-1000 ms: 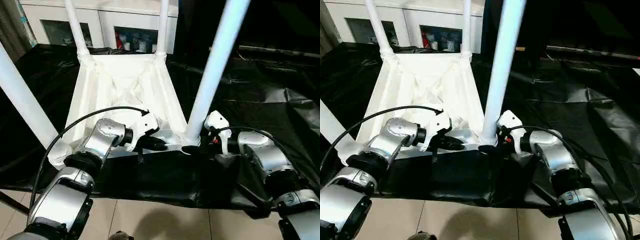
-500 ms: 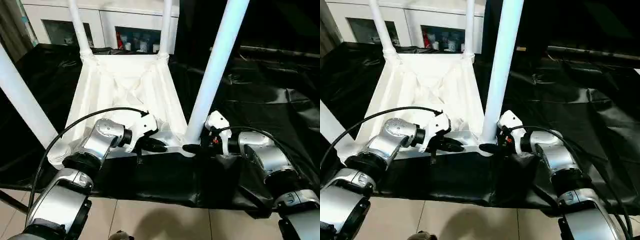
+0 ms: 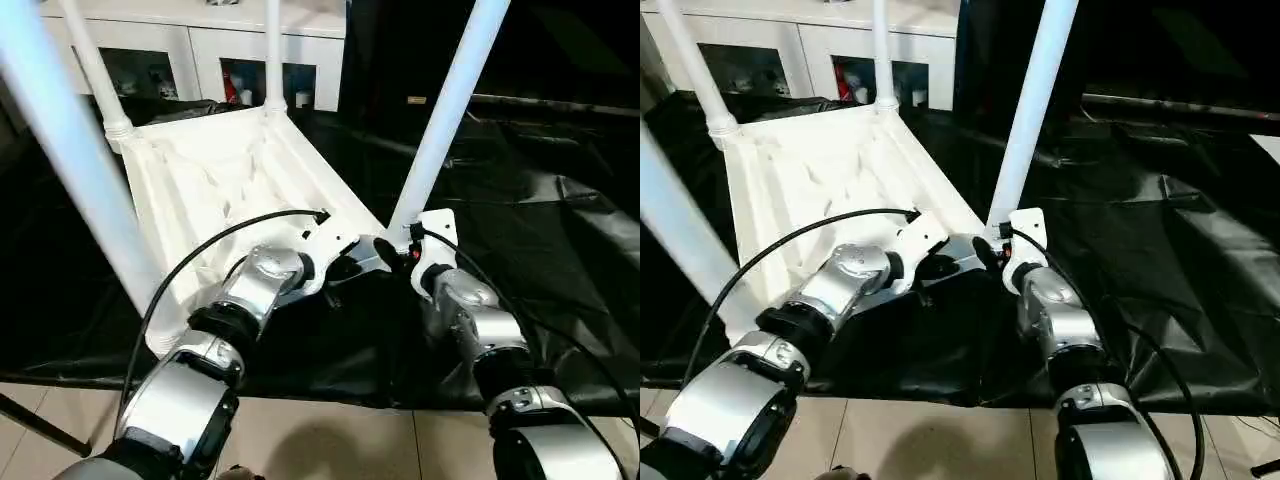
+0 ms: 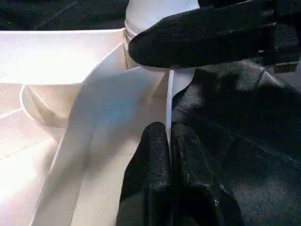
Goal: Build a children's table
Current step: Rotate leg to tighten
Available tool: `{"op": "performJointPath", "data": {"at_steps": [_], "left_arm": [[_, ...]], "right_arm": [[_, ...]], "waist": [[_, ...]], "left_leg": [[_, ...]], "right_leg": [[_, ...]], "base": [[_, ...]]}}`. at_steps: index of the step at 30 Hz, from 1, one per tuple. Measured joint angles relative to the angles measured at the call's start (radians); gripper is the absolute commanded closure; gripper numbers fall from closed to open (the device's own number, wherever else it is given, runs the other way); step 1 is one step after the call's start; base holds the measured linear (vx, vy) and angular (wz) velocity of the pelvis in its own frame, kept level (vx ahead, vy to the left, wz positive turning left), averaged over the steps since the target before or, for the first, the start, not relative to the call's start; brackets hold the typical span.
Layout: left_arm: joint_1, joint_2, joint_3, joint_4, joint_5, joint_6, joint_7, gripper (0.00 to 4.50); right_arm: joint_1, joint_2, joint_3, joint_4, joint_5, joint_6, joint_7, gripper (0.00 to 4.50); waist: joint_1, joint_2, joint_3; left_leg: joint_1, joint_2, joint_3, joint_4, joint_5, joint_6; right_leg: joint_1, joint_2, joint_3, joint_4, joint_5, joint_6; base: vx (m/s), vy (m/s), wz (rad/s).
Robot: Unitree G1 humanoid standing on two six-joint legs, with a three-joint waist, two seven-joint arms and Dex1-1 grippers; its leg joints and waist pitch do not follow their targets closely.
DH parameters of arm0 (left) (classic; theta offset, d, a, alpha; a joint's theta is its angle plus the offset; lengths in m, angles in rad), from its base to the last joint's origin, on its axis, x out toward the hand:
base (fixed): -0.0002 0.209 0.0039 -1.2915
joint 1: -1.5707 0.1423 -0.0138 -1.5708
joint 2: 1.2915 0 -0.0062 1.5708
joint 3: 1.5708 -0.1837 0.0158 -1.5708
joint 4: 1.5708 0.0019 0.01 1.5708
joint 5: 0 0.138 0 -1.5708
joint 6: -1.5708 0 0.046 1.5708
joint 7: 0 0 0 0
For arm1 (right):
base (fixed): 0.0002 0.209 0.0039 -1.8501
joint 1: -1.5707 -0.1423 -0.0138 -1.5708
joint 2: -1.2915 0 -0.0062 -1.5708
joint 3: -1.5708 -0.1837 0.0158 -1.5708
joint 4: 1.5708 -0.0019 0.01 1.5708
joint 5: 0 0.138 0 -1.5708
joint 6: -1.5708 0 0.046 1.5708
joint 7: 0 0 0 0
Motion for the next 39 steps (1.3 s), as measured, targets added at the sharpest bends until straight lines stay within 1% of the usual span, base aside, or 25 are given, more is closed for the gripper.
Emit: {"op": "performJointPath", "data": {"at_steps": [1,2,3,6,7,8,9,10,11,12,15,18,22,26,27,28,30,32,34,35,36,38,39], "left_arm": [[0.000,0.000,0.000,0.000,0.000,-0.001,0.000,4.50],[0.000,0.000,0.000,0.000,0.000,-0.003,0.000,4.50],[0.000,0.003,-0.001,0.000,0.002,-0.008,-0.005,4.50],[0.001,0.027,0.000,0.000,-0.001,-0.025,-0.035,4.50],[0.003,0.036,0.000,-0.002,-0.001,-0.032,-0.050,4.50],[0.006,0.044,0.000,-0.004,-0.002,-0.041,-0.069,4.50],[0.010,0.058,0.000,-0.009,-0.003,-0.050,-0.090,4.50],[0.013,0.065,0.000,-0.013,-0.004,-0.058,-0.104,4.50],[0.019,0.086,0.000,-0.016,-0.007,-0.075,-0.141,4.50],[0.028,0.112,-0.001,-0.026,-0.013,-0.093,-0.194,4.50],[0.045,0.159,-0.006,-0.040,-0.027,-0.132,-0.307,4.50],[0.057,0.186,-0.012,-0.056,-0.041,-0.149,-0.401,4.50],[0.076,0.210,-0.012,-0.091,-0.052,-0.146,-0.494,4.50],[0.081,0.214,-0.017,-0.100,-0.054,-0.147,-0.523,4.50],[0.080,0.214,-0.017,-0.100,-0.055,-0.147,-0.523,4.50],[0.080,0.214,-0.017,-0.100,-0.055,-0.147,-0.523,4.50],[0.080,0.214,-0.017,-0.100,-0.055,-0.147,-0.523,4.50],[0.080,0.215,-0.017,-0.101,-0.055,-0.147,-0.524,4.50],[0.081,0.215,-0.017,-0.101,-0.055,-0.147,-0.525,4.50],[0.080,0.215,-0.017,-0.101,-0.055,-0.147,-0.525,4.50],[0.080,0.215,-0.017,-0.101,-0.055,-0.147,-0.525,4.50],[0.080,0.216,-0.017,-0.101,-0.055,-0.147,-0.525,4.50],[0.080,0.216,-0.017,-0.101,-0.055,-0.147,-0.525,4.50]], "right_arm": [[0.000,0.000,-0.001,0.000,-0.001,-0.002,0.001,1.41],[0.000,0.000,-0.003,0.000,-0.001,-0.003,0.004,1.41],[0.000,-0.002,-0.006,0.000,0.001,-0.005,0.014,1.06],[0.001,-0.024,-0.003,-0.004,0.026,-0.011,0.109,0.96],[0.001,-0.042,0.001,-0.006,0.028,-0.009,0.138,0.71],[0.001,-0.062,0.014,-0.010,0.029,-0.002,0.177,0.71],[0.001,-0.084,0.032,-0.024,0.028,0.012,0.228,0.57],[0.001,-0.096,0.045,-0.032,0.027,0.015,0.253,0.57],[0.003,-0.128,0.069,-0.050,0.025,0.025,0.316,0.57],[0.011,-0.169,0.098,-0.079,0.024,0.029,0.404,0.57],[0.018,-0.242,0.145,-0.131,0.024,0.029,0.579,0.57],[0.022,-0.271,0.172,-0.146,0.024,0.025,0.676,0.57],[0.023,-0.284,0.187,-0.146,0.024,0.019,0.730,0.57],[0.023,-0.290,0.213,-0.145,0.017,0.010,0.765,0.57],[0.023,-0.290,0.214,-0.144,0.016,0.008,0.767,0.74],[0.023,-0.290,0.214,-0.143,0.016,0.008,0.769,0.74],[0.023,-0.288,0.215,-0.138,0.016,0.008,0.772,1.02],[0.023,-0.286,0.215,-0.131,0.016,0.008,0.773,1.09],[0.023,-0.284,0.216,-0.120,0.016,0.008,0.773,1.33],[0.023,-0.284,0.216,-0.120,0.016,0.008,0.774,1.33],[0.023,-0.284,0.216,-0.120,0.016,0.008,0.774,1.54],[0.023,-0.283,0.216,-0.119,0.016,0.008,0.774,1.59],[0.023,-0.283,0.216,-0.119,0.016,0.008,0.774,1.69]], "waist": [[0.000,0.000,0.000],[0.000,0.000,0.000],[0.000,0.000,0.000],[-0.004,0.000,0.000],[-0.006,0.000,0.000],[-0.007,0.000,0.000],[-0.008,0.000,0.000],[-0.008,0.000,0.000],[-0.008,0.000,0.001],[-0.006,0.000,0.001],[0.002,-0.001,0.001],[0.007,-0.001,0.001],[0.016,-0.001,0.001],[0.022,-0.001,0.001],[0.022,-0.002,0.001],[0.022,-0.002,0.002],[0.022,-0.002,0.002],[0.022,-0.002,0.002],[0.022,-0.002,0.002],[0.022,-0.002,0.002],[0.023,-0.002,0.002],[0.022,-0.002,0.002],[0.023,-0.002,0.002]], "left_leg": [[0.000,0.000,0.000,0.000,0.000,0.000],[0.000,0.000,0.000,0.000,0.000,0.000],[0.000,0.000,0.000,0.000,0.000,0.000],[-0.001,0.000,0.000,-0.002,0.000,0.000],[-0.001,0.000,0.000,-0.002,0.000,0.000],[-0.001,0.000,0.000,-0.003,0.000,0.000],[-0.001,0.001,-0.001,-0.004,0.000,0.000],[-0.001,0.001,-0.001,-0.004,0.000,0.000],[-0.001,0.001,-0.001,-0.005,0.000,0.000],[-0.001,0.001,-0.001,-0.006,0.000,0.000],[-0.001,0.001,-0.001,-0.006,0.000,0.000],[-0.002,0.001,-0.001,-0.004,0.000,0.000],[-0.003,0.001,0.001,-0.002,0.000,0.000],[-0.003,0.001,0.001,-0.002,0.000,0.000],[-0.003,0.001,0.001,-0.002,0.000,0.000],[-0.003,0.001,0.001,-0.002,0.000,0.000],[-0.003,0.001,0.001,-0.002,0.000,0.000],[-0.003,0.001,0.001,-0.002,0.000,0.000],[-0.003,0.001,0.001,-0.002,0.000,0.000],[-0.003,0.001,0.001,-0.002,0.000,0.000],[-0.003,0.001,0.001,-0.002,0.000,0.000],[-0.003,0.001,0.001,-0.002,0.000,0.000],[-0.003,0.001,0.001,-0.002,0.000,0.000]], "right_leg": [[0.000,0.000,0.000,0.000,0.000,0.000],[0.000,0.000,0.000,0.000,0.000,0.000],[0.000,0.000,0.000,0.000,0.000,0.000],[-0.001,0.000,0.000,0.000,0.001,-0.001],[-0.002,0.000,-0.001,0.000,0.002,-0.002],[-0.002,0.000,-0.001,0.000,0.002,-0.002],[-0.002,0.001,-0.002,0.001,0.002,-0.003],[-0.003,0.001,-0.002,0.001,0.003,-0.003],[-0.003,0.001,-0.003,0.001,0.003,-0.004],[-0.003,0.001,-0.003,0.001,0.003,-0.004],[-0.003,0.001,-0.003,0.001,0.003,-0.004],[-0.002,0.001,-0.003,0.001,0.003,-0.004],[-0.002,0.000,-0.002,0.000,0.003,-0.004],[-0.002,0.000,-0.002,0.000,0.003,-0.004],[-0.002,0.000,-0.002,0.000,0.003,-0.004],[-0.003,0.000,-0.002,0.000,0.003,-0.004],[-0.003,0.000,-0.002,0.000,0.003,-0.004],[-0.003,0.000,-0.002,0.000,0.002,-0.004],[-0.003,0.000,-0.002,0.000,0.002,-0.004],[-0.003,0.000,-0.002,0.000,0.002,-0.004],[-0.003,0.000,-0.002,0.000,0.002,-0.004],[-0.003,0.000,-0.002,0.000,0.002,-0.004],[-0.003,0.000,-0.002,0.000,0.002,-0.004]], "base": [[0.000,0.000,0.00],[0.000,0.000,0.00],[0.000,0.000,0.00],[0.000,0.000,0.00],[0.000,0.000,0.00],[0.000,0.000,0.00],[0.000,0.000,0.00],[0.000,0.000,0.00],[0.000,0.000,0.00],[0.000,0.000,0.00],[0.000,0.000,0.00],[0.000,0.000,0.00],[0.000,0.000,0.00],[0.000,0.000,0.00],[0.000,0.000,0.00],[0.000,0.000,0.00],[0.000,0.000,0.00],[0.000,0.000,0.00],[0.000,0.000,0.00],[0.000,0.000,0.00],[0.000,0.000,0.00],[0.000,0.000,0.00],[0.000,0.000,0.00]]}}
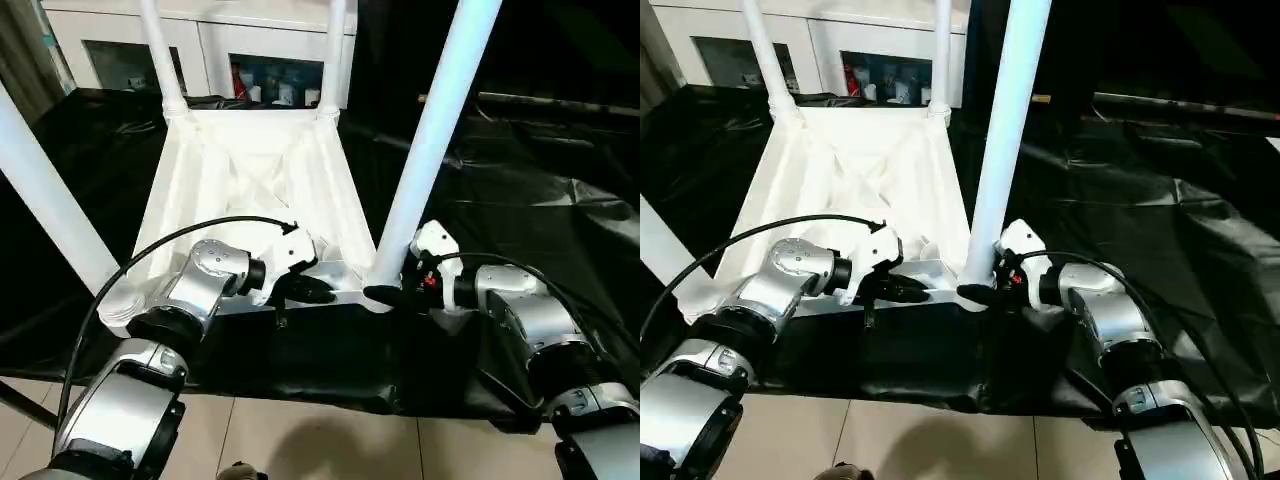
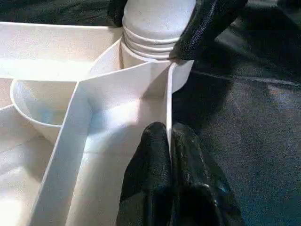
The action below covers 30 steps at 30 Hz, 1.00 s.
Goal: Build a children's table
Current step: Rotate leg to tighten
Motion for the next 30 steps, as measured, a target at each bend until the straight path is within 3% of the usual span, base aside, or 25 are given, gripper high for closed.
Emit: {"op": "performJointPath", "data": {"at_steps": [5,8,11,16,20,23,30], "left_arm": [[0.000,-0.003,0.000,0.004,0.005,0.000,0.029,4.50],[-0.013,-0.032,0.001,0.028,0.019,0.006,0.125,4.50],[-0.044,-0.103,0.016,0.065,0.043,0.061,0.293,4.50],[-0.066,-0.201,0.021,0.077,0.054,0.141,0.470,4.50],[-0.069,-0.227,0.021,0.081,0.054,0.149,0.495,4.50],[-0.070,-0.227,0.019,0.086,0.057,0.134,0.493,4.50],[-0.070,-0.205,0.016,0.100,0.058,0.079,0.467,4.50]], "right_arm": [[0.000,0.016,-0.014,0.017,0.000,-0.003,-0.031,1.73],[0.000,0.064,-0.056,0.048,0.003,-0.003,-0.157,1.75],[0.000,0.162,-0.140,0.077,0.006,0.007,-0.429,1.76],[-0.003,0.258,-0.201,0.067,0.000,0.035,-0.734,1.76],[0.003,0.265,-0.208,0.055,-0.014,0.028,-0.765,1.76],[0.006,0.264,-0.212,0.054,-0.017,0.017,-0.761,1.06],[0.034,0.239,-0.217,0.008,0.012,0.017,-0.699,0.62]], "waist": [[-0.002,0.000,0.000],[-0.013,-0.001,0.000],[-0.024,-0.001,0.000],[-0.030,0.001,-0.002],[-0.024,0.006,-0.004],[-0.021,0.007,-0.005],[-0.020,0.008,-0.004]], "left_leg": [[0.001,0.000,0.000,0.000,0.000,0.000],[0.002,0.000,0.000,0.000,0.000,0.000],[0.002,-0.001,0.000,0.001,0.000,0.000],[0.003,-0.001,0.000,0.000,0.000,0.000],[0.003,-0.002,0.000,-0.001,0.000,0.000],[0.003,-0.002,0.000,-0.002,0.000,0.000],[0.002,-0.001,-0.001,-0.005,0.000,0.000]], "right_leg": [[0.000,0.000,0.000,0.000,0.000,0.000],[0.001,0.000,0.000,0.001,0.000,0.000],[0.001,0.000,0.001,0.000,-0.002,0.003],[0.002,0.000,0.002,-0.001,-0.002,0.004],[0.004,0.000,0.002,-0.004,0.000,0.001],[0.004,0.000,0.002,-0.004,0.000,0.001],[0.002,0.000,0.000,-0.004,0.000,0.001]], "base": [[0.000,0.000,0.00],[0.000,0.000,0.00],[0.000,0.000,0.00],[0.000,0.000,0.00],[0.000,0.000,0.00],[0.000,0.000,0.00],[0.000,0.000,0.00]]}}
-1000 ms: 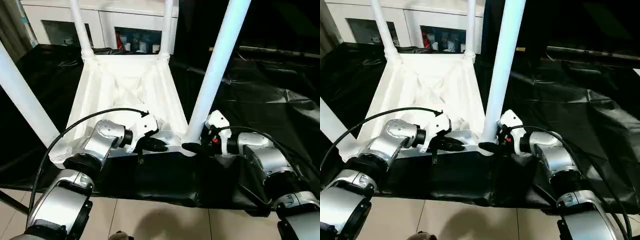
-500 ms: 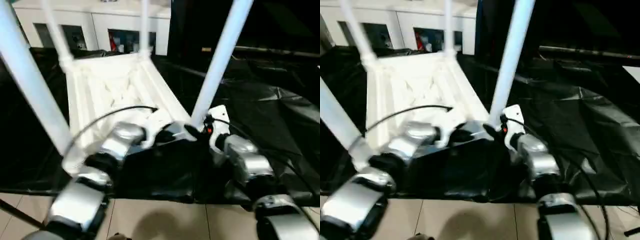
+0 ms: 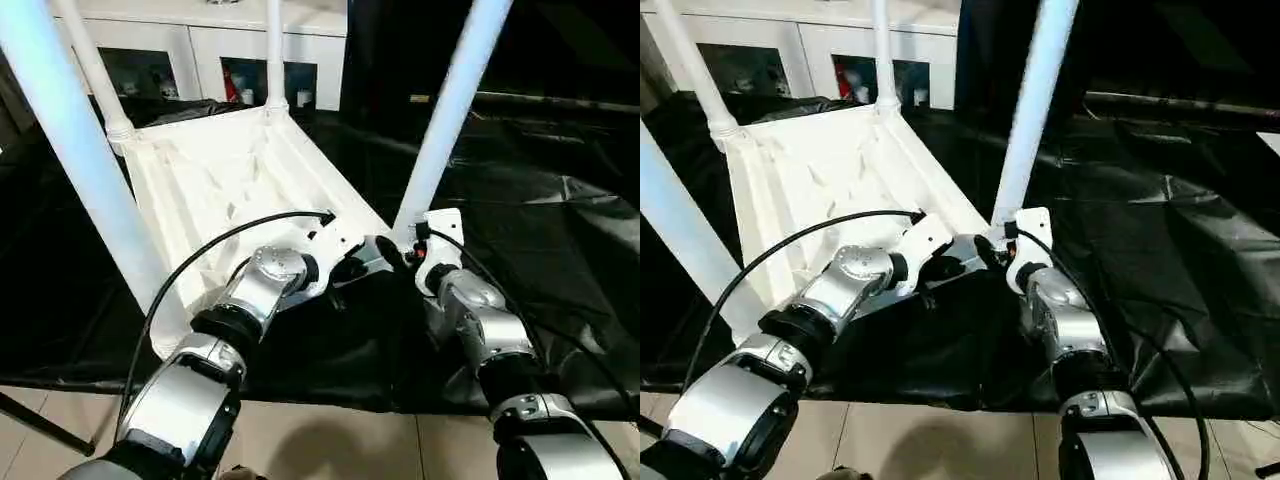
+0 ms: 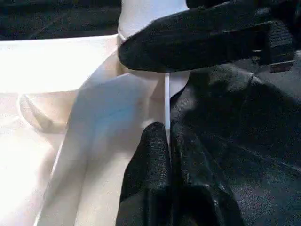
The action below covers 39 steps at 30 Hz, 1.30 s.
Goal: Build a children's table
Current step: Rotate leg to tighten, then rotate table base
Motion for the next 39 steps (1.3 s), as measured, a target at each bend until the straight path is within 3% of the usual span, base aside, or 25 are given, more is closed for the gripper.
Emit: {"op": "performJointPath", "data": {"at_steps": [2,8,10,16,20,23,26,33,39], "left_arm": [[0.000,0.006,0.000,0.001,0.000,-0.013,-0.013,4.50],[0.031,0.023,0.022,-0.026,-0.035,-0.056,-0.056,4.50],[0.049,0.028,0.046,-0.056,-0.069,-0.049,-0.082,4.04],[0.083,0.055,0.031,-0.354,-0.145,0.091,-0.220,3.45],[0.151,0.129,0.010,-0.536,-0.171,0.227,-0.293,3.19],[0.266,0.252,-0.052,-0.722,-0.175,0.383,-0.379,2.97],[0.357,0.318,-0.085,-0.840,-0.169,0.481,-0.410,2.61],[0.449,0.308,-0.087,-1.029,-0.158,0.605,-0.301,2.05],[0.547,0.303,-0.065,-1.155,-0.159,0.659,-0.210,1.48]], "right_arm": [[0.022,-0.023,0.009,-0.048,0.012,0.022,0.049,0.62],[0.181,-0.232,0.046,-0.353,0.088,0.128,0.344,0.62],[0.209,-0.264,0.048,-0.412,0.111,0.153,0.396,0.57],[0.251,-0.311,0.062,-0.539,0.167,0.208,0.498,0.57],[0.260,-0.255,0.077,-0.495,0.155,0.188,0.479,0.57],[0.215,-0.131,0.117,-0.314,0.103,0.090,0.397,0.57],[0.196,-0.105,0.130,-0.228,0.087,0.064,0.364,0.57],[0.091,-0.025,0.139,-0.242,0.112,0.070,0.388,0.57],[0.046,0.013,0.154,-0.202,0.118,0.045,0.396,0.57]], "waist": [[0.001,0.000,0.000],[0.007,-0.006,0.004],[0.007,-0.010,0.006],[0.003,-0.026,0.014],[-0.007,-0.030,0.016],[-0.027,-0.037,0.017],[-0.020,-0.040,0.020],[-0.022,-0.060,0.021],[-0.023,-0.062,0.020]], "left_leg": [[-0.001,0.000,0.000,0.000,0.000,0.000],[-0.003,0.000,0.000,0.001,0.000,0.000],[-0.004,0.001,0.000,0.001,0.000,0.000],[-0.006,0.002,0.000,0.002,0.000,0.001],[-0.003,0.002,0.000,0.001,0.000,0.000],[-0.003,0.003,-0.001,0.001,0.001,-0.001],[-0.007,0.002,0.000,0.002,0.001,-0.002],[-0.005,0.003,0.000,0.004,0.001,-0.002],[-0.004,0.003,0.000,0.004,0.001,-0.002]], "right_leg": [[0.000,0.000,-0.001,0.000,0.000,0.000],[0.000,0.000,0.000,-0.001,-0.001,0.003],[-0.002,0.001,-0.001,0.000,-0.002,0.003],[-0.002,0.001,-0.001,-0.001,-0.002,0.003],[-0.002,0.001,0.000,0.000,-0.002,0.003],[-0.005,0.002,-0.001,0.004,-0.002,0.003],[-0.007,0.001,0.000,0.004,-0.002,0.003],[-0.005,0.001,0.001,0.006,-0.001,0.002],[-0.005,0.002,0.001,0.006,-0.001,0.002]], "base": [[0.000,0.000,0.00],[0.000,0.000,0.00],[0.000,0.000,0.00],[0.000,0.000,0.00],[0.000,0.000,0.00],[0.000,0.000,0.00],[0.000,0.000,0.00],[0.000,0.000,0.00],[0.000,0.000,0.00]]}}
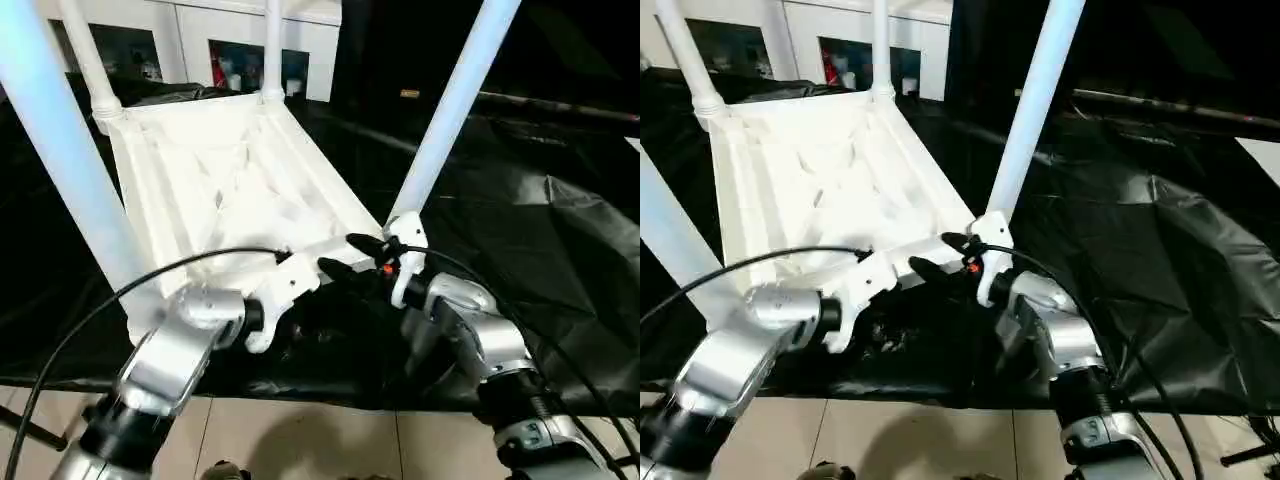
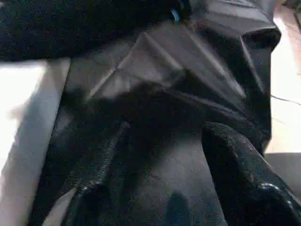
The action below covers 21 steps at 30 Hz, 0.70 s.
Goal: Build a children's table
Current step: Rotate table base
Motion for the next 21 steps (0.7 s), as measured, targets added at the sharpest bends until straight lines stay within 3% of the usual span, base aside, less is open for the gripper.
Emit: {"op": "performJointPath", "data": {"at_steps": [6,12,13,16,17,21], "left_arm": [[0.050,0.032,0.007,-0.050,-0.002,0.004,0.031,0.98],[0.092,0.069,0.025,-0.090,-0.015,0.023,0.030,0.76],[0.111,0.073,0.036,-0.104,-0.028,0.008,0.030,0.56],[0.154,0.076,0.043,-0.111,-0.064,-0.049,0.020,0.54],[0.163,0.076,0.044,-0.111,-0.075,-0.064,0.019,0.24],[0.192,0.084,0.050,-0.112,-0.108,-0.098,-0.004,0.07]], "right_arm": [[-0.174,0.018,-0.033,0.213,-0.089,-0.109,-0.246,0.57],[-0.234,0.011,-0.092,0.362,-0.101,-0.147,-0.392,0.57],[-0.255,0.009,-0.105,0.406,-0.098,-0.158,-0.422,0.57],[-0.301,-0.001,-0.130,0.487,-0.098,-0.189,-0.472,0.57],[-0.315,-0.001,-0.131,0.515,-0.099,-0.200,-0.490,0.57],[-0.341,-0.018,-0.153,0.576,-0.101,-0.219,-0.538,0.57]], "waist": [[0.000,-0.001,0.000],[0.004,-0.001,0.000],[0.002,-0.001,0.000],[0.001,-0.001,0.000],[0.001,-0.001,0.000],[0.019,0.000,0.000]], "left_leg": [[0.002,0.000,-0.001,0.001,0.002,-0.003],[0.001,0.000,-0.001,0.005,0.002,-0.003],[0.001,0.000,-0.001,0.005,0.002,-0.003],[0.001,0.000,-0.002,0.006,0.002,-0.003],[0.001,0.000,-0.002,0.006,0.002,-0.003],[-0.001,0.000,-0.003,0.007,0.002,-0.003]], "right_leg": [[-0.001,0.000,0.000,0.006,0.000,0.001],[0.000,0.000,0.001,0.009,0.000,0.001],[0.000,0.000,0.001,0.009,0.000,0.000],[0.000,0.000,0.001,0.010,0.000,0.000],[0.000,0.000,0.001,0.011,0.000,0.000],[0.000,0.000,0.001,0.012,0.000,0.001]], "base": [[0.000,0.000,0.00],[0.000,0.000,0.00],[0.000,0.000,0.00],[0.000,0.000,0.00],[0.000,0.000,0.00],[0.000,0.000,0.00]]}}
